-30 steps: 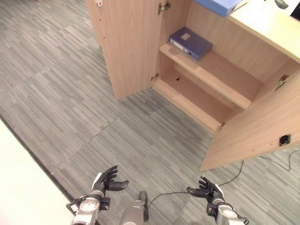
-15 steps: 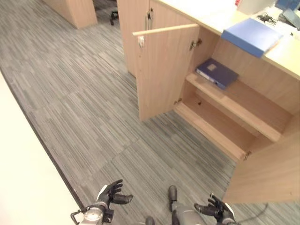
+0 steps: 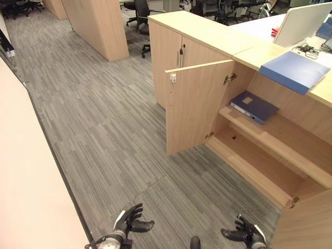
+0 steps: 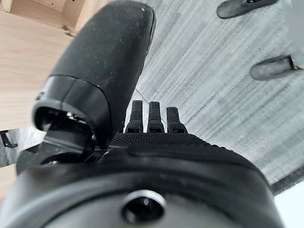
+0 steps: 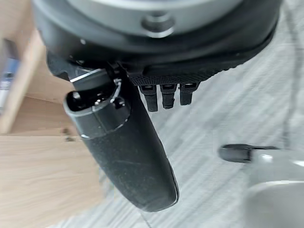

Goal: Put the empty folder in the office cabinet

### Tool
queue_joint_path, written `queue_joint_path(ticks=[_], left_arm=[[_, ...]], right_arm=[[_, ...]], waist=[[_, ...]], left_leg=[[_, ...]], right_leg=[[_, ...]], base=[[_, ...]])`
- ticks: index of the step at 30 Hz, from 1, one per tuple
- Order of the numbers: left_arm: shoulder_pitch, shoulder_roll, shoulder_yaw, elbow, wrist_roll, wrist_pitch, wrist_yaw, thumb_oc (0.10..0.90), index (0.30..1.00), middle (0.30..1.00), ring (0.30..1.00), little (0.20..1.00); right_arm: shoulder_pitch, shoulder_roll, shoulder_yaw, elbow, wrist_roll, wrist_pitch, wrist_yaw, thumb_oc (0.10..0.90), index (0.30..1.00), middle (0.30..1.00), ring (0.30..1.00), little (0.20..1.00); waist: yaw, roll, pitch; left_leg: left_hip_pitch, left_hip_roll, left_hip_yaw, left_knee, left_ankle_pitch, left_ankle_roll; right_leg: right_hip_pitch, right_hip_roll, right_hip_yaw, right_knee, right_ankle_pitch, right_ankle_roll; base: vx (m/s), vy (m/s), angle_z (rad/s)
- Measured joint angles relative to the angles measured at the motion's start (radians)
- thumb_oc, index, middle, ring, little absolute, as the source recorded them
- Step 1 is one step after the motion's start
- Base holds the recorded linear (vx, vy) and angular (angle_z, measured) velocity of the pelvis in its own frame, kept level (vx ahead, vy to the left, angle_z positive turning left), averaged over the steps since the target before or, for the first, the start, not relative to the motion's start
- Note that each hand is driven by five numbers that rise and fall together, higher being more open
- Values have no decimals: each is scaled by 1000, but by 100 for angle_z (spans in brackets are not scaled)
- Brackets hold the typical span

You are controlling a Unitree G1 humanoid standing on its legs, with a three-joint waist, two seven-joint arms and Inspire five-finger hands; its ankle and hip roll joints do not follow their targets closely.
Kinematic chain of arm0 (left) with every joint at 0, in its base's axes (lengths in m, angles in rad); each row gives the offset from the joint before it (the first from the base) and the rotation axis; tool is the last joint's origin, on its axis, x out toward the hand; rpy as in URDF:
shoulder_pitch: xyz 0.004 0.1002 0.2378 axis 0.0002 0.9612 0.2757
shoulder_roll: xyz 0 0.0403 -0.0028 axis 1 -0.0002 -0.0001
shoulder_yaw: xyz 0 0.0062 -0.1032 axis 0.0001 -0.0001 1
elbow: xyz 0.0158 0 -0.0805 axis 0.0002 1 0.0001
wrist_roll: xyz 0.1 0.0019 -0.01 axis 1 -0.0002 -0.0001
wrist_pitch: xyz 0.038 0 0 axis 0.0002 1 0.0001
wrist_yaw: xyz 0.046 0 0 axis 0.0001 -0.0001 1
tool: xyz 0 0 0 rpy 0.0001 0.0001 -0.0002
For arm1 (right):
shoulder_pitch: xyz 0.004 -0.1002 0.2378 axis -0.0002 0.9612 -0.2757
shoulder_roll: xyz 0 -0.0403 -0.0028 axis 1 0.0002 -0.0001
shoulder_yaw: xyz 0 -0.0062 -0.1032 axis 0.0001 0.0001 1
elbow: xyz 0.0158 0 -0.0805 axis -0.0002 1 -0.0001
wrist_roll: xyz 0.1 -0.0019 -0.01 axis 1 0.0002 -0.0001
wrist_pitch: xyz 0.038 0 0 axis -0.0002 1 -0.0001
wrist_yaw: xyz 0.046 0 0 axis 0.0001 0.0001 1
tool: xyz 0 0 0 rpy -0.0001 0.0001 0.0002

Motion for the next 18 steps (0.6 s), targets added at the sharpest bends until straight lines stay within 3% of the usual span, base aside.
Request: queue_joint_path(ticks=[1, 4, 12, 18], left_arm=[[2, 0, 1, 0, 0, 0, 0, 800, 900, 900, 900, 900], [-5, -1, 2, 0, 0, 0, 0, 800, 900, 900, 900, 900], [0, -1, -4, -1, 0, 4, 1, 800, 900, 900, 900, 900], [-19, -4, -11, 8, 0, 18, 0, 800, 900, 900, 900, 900]], right_arm=[[0, -1, 0, -1, 0, 3, 1, 800, 900, 900, 900, 900], [-1, -1, 0, -2, 0, 3, 2, 800, 900, 900, 900, 900], [13, -18, -5, -1, 2, 3, 1, 800, 900, 900, 900, 900], [10, -23, -22, -1, 21, 2, 2, 800, 900, 900, 900, 900]], waist=[[-10, 21, 0], [-12, 37, 1], [-25, 45, 0], [-78, 68, 11]], left_leg=[[6, 1, -1, 0, 0, 0], [10, 3, 0, -1, -2, 0], [-8, 20, 24, 0, -5, -15], [-2, 44, 87, 35, -14, -56]], right_leg=[[5, 1, 0, 0, -1, 0], [8, 3, 2, 0, -5, 4], [-25, 19, 11, 1, -7, -1], [-31, 43, 50, 0, -15, -16]], base=[[49, -39, 0], [37, -37, -3], [22, -57, -9], [29, -89, -34]])
